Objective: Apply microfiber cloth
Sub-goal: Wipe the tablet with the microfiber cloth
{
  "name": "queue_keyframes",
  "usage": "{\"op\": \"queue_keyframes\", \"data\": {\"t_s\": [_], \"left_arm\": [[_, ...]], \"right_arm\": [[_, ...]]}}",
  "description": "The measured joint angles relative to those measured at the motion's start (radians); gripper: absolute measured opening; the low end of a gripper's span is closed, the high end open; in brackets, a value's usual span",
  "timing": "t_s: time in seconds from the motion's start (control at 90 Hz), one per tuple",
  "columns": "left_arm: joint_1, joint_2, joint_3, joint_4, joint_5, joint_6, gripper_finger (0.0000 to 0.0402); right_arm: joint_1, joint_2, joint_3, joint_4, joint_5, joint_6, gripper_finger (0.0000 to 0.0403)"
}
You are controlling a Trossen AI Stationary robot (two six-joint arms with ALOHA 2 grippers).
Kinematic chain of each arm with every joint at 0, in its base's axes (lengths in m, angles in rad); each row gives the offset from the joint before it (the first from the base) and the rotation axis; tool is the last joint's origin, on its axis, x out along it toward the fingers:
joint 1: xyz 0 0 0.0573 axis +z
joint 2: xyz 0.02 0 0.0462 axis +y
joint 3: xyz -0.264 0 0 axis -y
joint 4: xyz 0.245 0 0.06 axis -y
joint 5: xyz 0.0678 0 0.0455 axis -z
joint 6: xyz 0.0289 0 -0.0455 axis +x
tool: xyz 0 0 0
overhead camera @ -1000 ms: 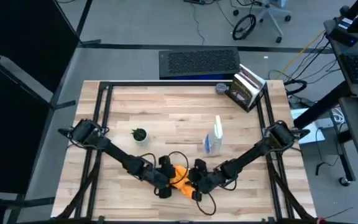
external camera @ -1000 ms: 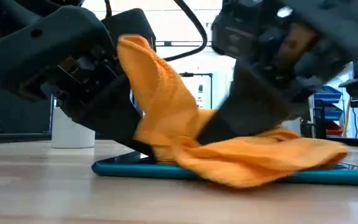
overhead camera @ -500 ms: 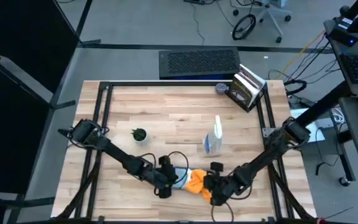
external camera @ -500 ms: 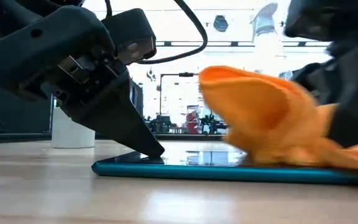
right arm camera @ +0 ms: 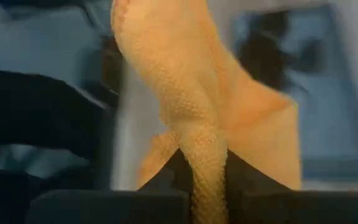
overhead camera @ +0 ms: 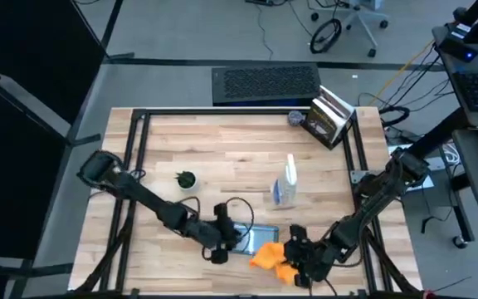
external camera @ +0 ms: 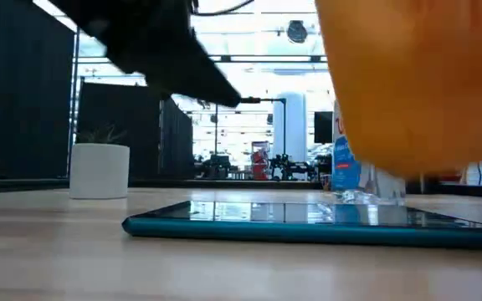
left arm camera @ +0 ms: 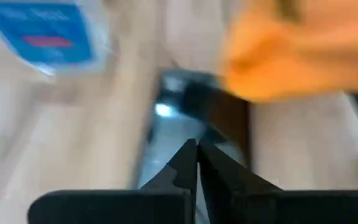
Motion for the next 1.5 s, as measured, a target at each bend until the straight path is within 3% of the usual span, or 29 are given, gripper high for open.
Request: {"op": "queue_keyframes", "data": {"t_s": [0.111, 0.222, 0.522, 0.711, 0.856, 1.011, 1.133, 1.3, 1.411, 1.5], "left_arm": [[0.055, 0.006, -0.004, -0.057, -0.005, 0.000, 0.0000], [0.103, 0.037, -0.036, -0.075, 0.105, -0.040, 0.0000], [0.063, 0.099, -0.048, -0.058, 0.292, -0.232, 0.0000], [-0.016, 0.100, -0.048, -0.040, 0.302, -0.370, 0.0000], [-0.065, 0.102, -0.049, 0.072, 0.322, -0.422, 0.0000], [-0.070, 0.117, -0.044, 0.233, 0.310, -0.440, 0.0000], [-0.052, 0.141, -0.025, 0.256, 0.306, -0.440, 0.0000], [-0.032, 0.119, -0.025, 0.208, 0.317, -0.406, 0.0000], [-0.040, 0.028, -0.023, 0.070, 0.305, -0.387, 0.0000], [-0.053, -0.044, -0.023, -0.110, 0.214, -0.377, 0.0000]], "right_arm": [[-0.011, 0.108, -0.002, 0.046, 0.002, 0.020, 0.0013], [-0.013, 0.167, -0.001, 0.018, 0.011, 0.095, 0.0013], [-0.031, 0.162, 0.005, -0.115, 0.039, 0.106, 0.0013], [-0.081, 0.164, 0.003, -0.124, 0.070, 0.046, 0.0013], [-0.139, 0.168, -0.001, -0.074, 0.127, -0.027, 0.0013], [-0.206, 0.173, -0.004, 0.073, 0.124, -0.149, 0.0013], [-0.258, 0.172, -0.003, 0.127, 0.120, -0.214, 0.0013], [-0.308, 0.139, -0.003, 0.127, 0.099, -0.261, 0.0013], [-0.278, 0.066, -0.001, 0.101, -0.014, -0.250, 0.0013], [-0.224, 0.023, -0.001, 0.097, -0.098, -0.249, 0.0013]]}}
